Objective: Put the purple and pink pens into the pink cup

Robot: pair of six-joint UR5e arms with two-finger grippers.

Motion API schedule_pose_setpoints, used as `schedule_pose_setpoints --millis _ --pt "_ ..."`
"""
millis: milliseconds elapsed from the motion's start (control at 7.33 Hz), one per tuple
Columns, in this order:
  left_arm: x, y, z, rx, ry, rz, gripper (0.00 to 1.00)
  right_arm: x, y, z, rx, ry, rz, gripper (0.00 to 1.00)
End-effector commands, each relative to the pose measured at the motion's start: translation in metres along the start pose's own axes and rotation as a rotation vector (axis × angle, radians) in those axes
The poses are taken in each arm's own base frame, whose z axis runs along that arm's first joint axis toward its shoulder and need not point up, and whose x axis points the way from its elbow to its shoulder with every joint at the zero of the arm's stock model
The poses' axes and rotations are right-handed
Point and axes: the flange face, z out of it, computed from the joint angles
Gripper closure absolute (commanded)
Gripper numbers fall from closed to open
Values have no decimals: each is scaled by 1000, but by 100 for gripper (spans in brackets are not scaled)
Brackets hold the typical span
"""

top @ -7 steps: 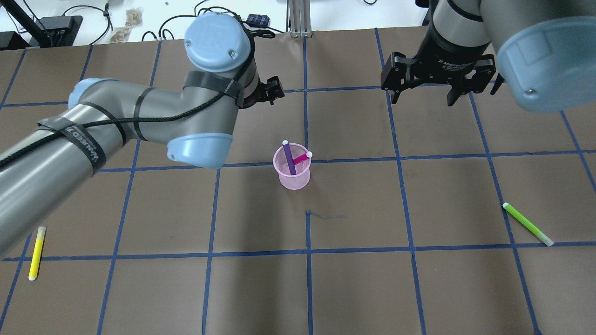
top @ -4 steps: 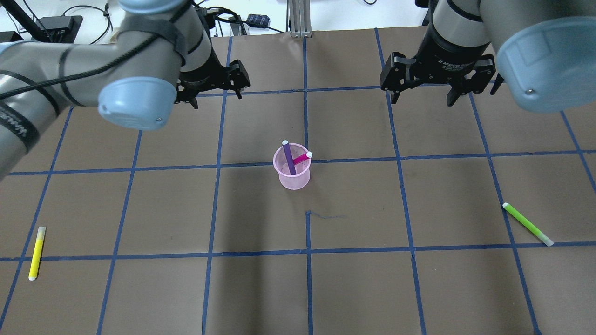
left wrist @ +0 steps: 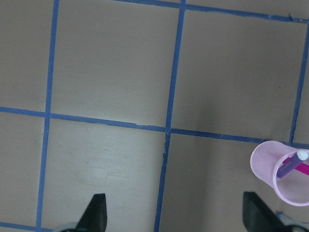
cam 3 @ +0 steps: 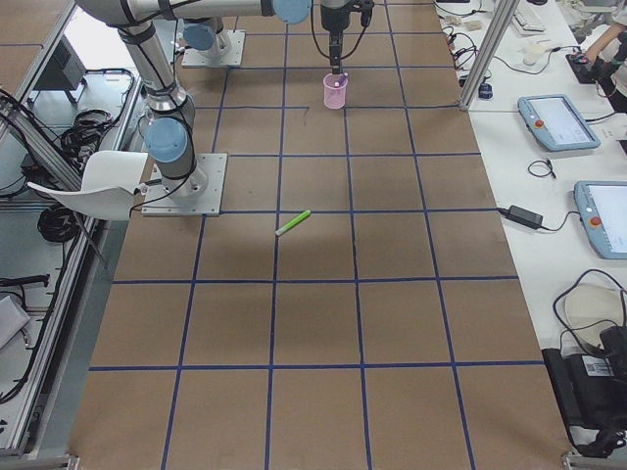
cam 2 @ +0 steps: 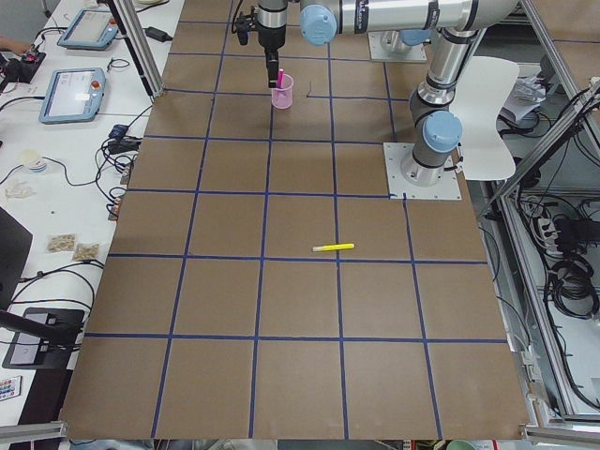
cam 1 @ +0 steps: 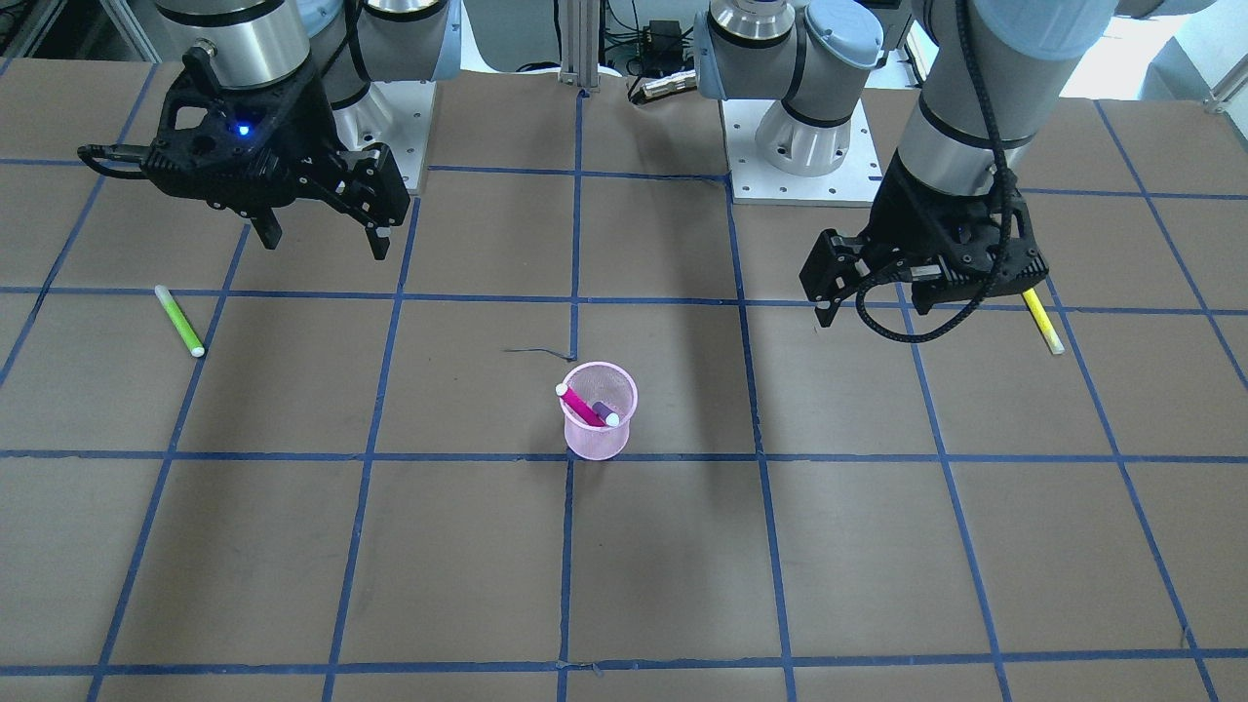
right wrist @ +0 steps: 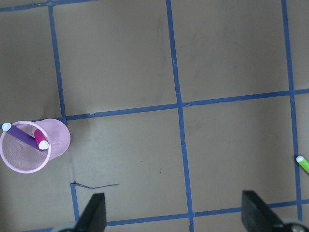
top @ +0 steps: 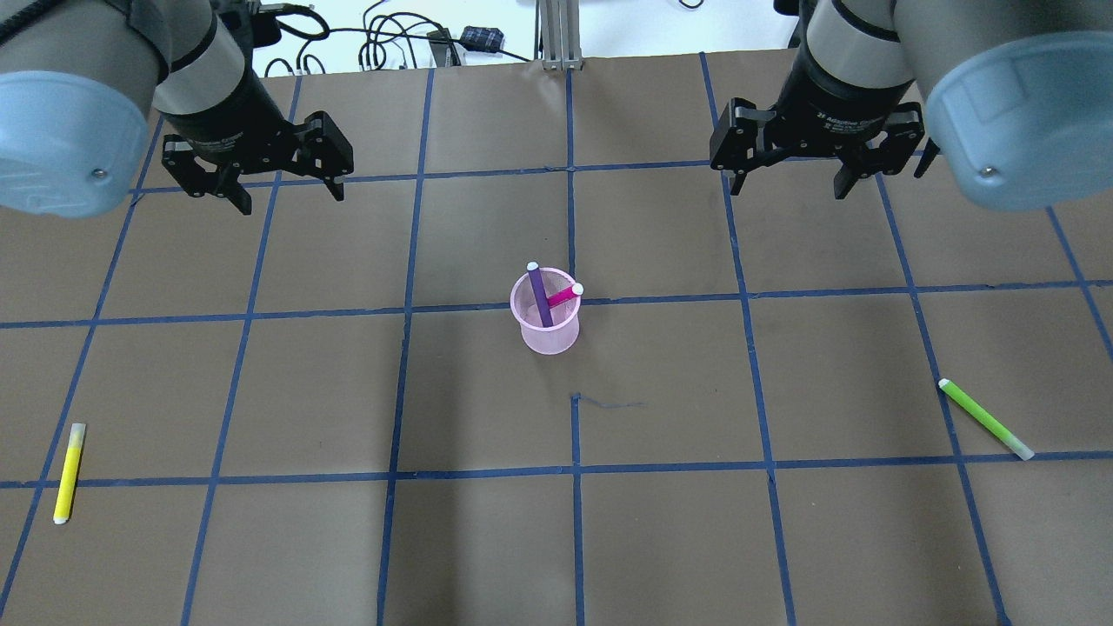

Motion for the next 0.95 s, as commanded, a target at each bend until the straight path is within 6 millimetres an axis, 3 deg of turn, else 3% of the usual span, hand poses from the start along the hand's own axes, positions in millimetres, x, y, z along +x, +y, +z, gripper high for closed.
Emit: schedule_pose_setpoints --millis 0,273,409,818 --pt "-5 22 -19 -16 -1 16 0 -1 1 -1 1 0 -1 0" --pt "-3 56 -14 -29 -2 173 0 -1 1 -1 1 -1 -3 0" --pt "-3 62 -15 -31 -5 178 0 -1 1 0 0 0 -3 0" --pt "-1 60 -13 -30 5 207 0 -1 1 0 0 0 -3 0"
